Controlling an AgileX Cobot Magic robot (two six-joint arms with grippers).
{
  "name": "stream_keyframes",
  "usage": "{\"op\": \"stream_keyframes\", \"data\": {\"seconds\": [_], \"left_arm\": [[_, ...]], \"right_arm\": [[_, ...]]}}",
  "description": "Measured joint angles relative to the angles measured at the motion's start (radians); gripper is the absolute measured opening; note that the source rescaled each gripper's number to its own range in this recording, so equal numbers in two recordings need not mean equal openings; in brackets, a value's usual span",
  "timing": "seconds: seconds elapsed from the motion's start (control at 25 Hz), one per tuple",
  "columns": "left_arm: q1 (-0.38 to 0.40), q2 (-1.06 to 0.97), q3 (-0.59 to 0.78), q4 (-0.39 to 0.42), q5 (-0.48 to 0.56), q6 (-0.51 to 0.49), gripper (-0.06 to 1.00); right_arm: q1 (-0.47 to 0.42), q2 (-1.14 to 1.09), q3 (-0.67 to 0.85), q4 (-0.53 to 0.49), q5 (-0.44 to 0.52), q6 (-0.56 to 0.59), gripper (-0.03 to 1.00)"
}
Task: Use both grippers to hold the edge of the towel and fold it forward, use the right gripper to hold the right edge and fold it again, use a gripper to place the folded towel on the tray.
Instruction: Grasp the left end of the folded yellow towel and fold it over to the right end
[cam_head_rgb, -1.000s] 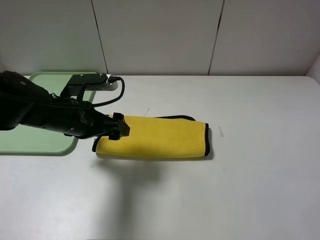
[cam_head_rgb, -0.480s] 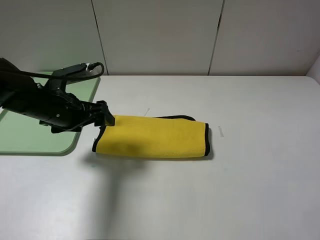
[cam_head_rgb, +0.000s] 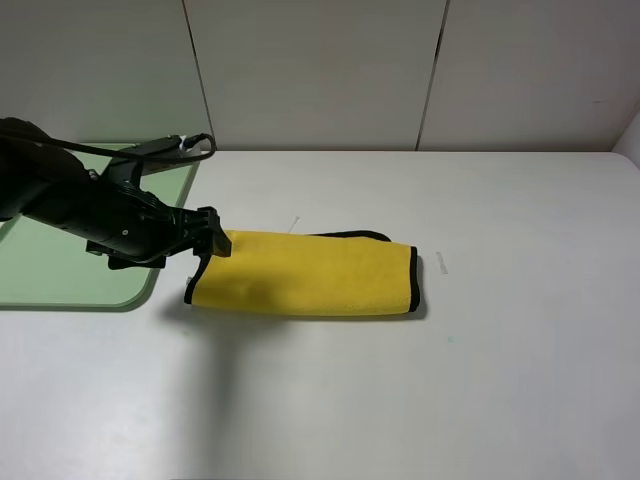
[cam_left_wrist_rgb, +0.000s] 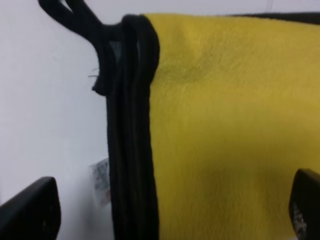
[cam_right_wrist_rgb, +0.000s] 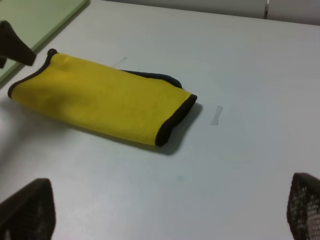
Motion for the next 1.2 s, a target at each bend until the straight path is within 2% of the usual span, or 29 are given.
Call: {"op": "stream_keyframes", "data": {"seconds": [0.68,0.96,1.2], "left_arm": [[0.000,0.155,-0.060,0.004,-0.022,0.003,0.89],[0.000,0.169,-0.077,0.004,-0.005,0.003,0.79],[0.000,0.169,-0.077,0.004,-0.003,0.003,0.77]], "right_arm": [[0.000,0.000,0.000,0.000,0.000,0.000,1.00],[0.000,0.000,0.000,0.000,0.000,0.000,1.00],[0.000,0.000,0.000,0.000,0.000,0.000,1.00]]}}
